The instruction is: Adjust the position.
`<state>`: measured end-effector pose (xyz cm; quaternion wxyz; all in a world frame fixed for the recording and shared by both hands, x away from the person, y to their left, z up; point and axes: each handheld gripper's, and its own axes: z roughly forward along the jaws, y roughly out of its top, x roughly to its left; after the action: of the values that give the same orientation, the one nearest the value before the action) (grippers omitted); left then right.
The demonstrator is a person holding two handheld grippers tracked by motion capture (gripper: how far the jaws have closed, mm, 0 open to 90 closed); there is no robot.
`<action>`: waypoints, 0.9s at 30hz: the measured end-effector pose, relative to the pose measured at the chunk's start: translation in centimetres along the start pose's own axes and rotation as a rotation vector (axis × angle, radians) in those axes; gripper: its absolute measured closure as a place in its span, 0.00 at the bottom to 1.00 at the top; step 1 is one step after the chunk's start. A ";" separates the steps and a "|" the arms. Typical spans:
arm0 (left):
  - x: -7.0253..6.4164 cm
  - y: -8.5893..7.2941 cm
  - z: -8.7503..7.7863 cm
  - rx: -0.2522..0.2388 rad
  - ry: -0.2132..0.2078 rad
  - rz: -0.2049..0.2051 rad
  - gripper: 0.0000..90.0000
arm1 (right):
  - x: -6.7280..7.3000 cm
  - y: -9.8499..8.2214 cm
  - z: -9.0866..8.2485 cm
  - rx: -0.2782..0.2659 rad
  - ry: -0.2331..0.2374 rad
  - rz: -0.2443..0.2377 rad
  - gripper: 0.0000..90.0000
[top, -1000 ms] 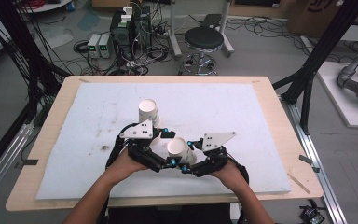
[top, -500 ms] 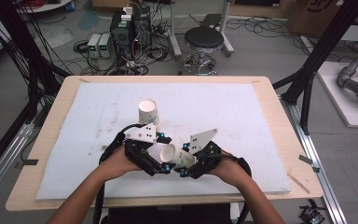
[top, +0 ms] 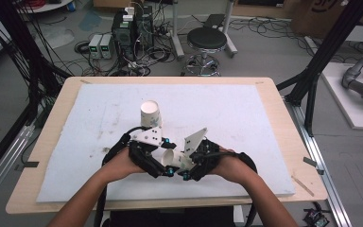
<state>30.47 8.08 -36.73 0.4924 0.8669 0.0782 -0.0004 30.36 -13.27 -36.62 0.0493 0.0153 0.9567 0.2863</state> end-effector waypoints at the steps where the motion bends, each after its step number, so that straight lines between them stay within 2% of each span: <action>1: 0.0 0.0 0.2 0.010 -0.013 0.003 0.27 | 0.0 0.0 0.0 0.004 0.004 0.001 0.39; 5: -0.1 -0.1 0.6 0.029 -0.036 0.024 0.39 | 0.1 0.0 0.2 0.030 0.020 -0.003 0.39; 10: -0.2 -0.1 0.8 0.042 -0.041 0.038 0.41 | 0.3 -0.1 0.2 0.045 0.027 -0.009 0.39; 12: -0.2 -0.3 0.7 0.023 -0.043 0.021 0.41 | 0.3 -0.2 0.1 0.041 0.031 -0.024 0.37; 13: -0.2 -0.3 0.7 0.018 -0.036 0.019 0.41 | 0.3 -0.3 0.0 0.028 0.028 -0.029 0.35; 15: -0.2 -0.6 0.5 0.006 -0.024 0.009 0.41 | 0.1 -0.6 -0.4 -0.011 0.024 0.011 0.23; 16: -0.2 -0.6 0.5 0.006 -0.024 0.009 0.41 | 0.1 -0.6 -0.4 -0.011 0.024 0.011 0.23; 17: -0.1 -0.9 0.2 -0.020 -0.018 -0.012 0.41 | -0.2 -1.2 -0.8 -0.072 0.042 0.075 0.21; 18: -0.1 -1.0 0.1 -0.035 -0.020 -0.018 0.41 | -0.3 -1.5 -1.0 -0.100 0.058 0.098 0.21; 20: -0.1 -1.4 -0.1 -0.080 -0.026 -0.041 0.41 | -0.5 -2.4 -1.4 -0.145 0.067 0.132 0.21; 22: -0.1 -1.6 -0.3 -0.097 -0.018 -0.043 0.41 | -0.6 -3.1 -1.6 -0.173 0.062 0.162 0.21; 25: -0.1 -2.0 -0.5 -0.131 -0.004 -0.049 0.41 | -0.4 -4.0 -1.8 -0.226 0.056 0.175 0.21; 27: -0.1 -2.3 -0.6 -0.153 0.008 -0.052 0.41 | -0.2 -4.5 -1.9 -0.257 0.035 0.178 0.21</action>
<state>29.97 9.77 -38.40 0.5566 0.8244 0.1027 -0.0037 30.40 -18.07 -37.54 0.0086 0.0884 0.9078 0.4098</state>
